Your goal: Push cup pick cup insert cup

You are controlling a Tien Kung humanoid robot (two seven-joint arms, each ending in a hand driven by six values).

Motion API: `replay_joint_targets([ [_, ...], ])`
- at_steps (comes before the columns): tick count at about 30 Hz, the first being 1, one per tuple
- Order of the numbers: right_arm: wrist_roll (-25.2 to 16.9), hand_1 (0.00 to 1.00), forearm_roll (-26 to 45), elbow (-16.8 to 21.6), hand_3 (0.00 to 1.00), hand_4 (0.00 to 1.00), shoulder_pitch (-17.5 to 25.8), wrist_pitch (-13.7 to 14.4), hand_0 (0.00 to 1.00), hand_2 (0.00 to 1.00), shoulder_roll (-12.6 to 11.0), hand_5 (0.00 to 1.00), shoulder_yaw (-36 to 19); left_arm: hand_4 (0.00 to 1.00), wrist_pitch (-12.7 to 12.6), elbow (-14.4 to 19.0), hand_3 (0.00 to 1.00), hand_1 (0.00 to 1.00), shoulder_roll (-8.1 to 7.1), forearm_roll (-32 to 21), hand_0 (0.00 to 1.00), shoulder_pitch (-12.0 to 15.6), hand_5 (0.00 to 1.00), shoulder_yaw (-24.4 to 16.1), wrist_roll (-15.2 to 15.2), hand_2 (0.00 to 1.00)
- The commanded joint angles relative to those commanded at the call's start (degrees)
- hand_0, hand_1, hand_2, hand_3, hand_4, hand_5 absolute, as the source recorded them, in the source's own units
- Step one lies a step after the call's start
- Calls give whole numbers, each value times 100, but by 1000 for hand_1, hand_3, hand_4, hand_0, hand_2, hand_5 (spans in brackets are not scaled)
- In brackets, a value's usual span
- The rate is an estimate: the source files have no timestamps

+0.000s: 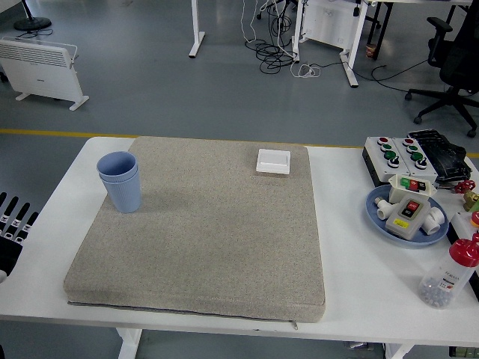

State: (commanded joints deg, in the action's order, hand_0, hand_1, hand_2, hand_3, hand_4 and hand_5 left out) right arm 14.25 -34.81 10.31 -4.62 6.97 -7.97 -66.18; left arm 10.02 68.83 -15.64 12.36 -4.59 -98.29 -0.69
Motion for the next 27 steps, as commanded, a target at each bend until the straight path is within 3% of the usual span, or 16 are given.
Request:
replay_joint_targets([
  [16,32,645,-73,0,577,125,6,11,724,648,16,470,52,574,1,36,832,865,4,58,871,75,998,-84,-16,919],
  [26,39,645,-87,0,577,125,4,11,724,647,16,469,41,580,90,41,827,866,-76,96,872,111,998,-139,68,920],
  [27,39,645,-87,0,577,125,3,10,724,647,16,469,40,585,93,40,837,881,-75,104,927,111,998,-144,76,932],
])
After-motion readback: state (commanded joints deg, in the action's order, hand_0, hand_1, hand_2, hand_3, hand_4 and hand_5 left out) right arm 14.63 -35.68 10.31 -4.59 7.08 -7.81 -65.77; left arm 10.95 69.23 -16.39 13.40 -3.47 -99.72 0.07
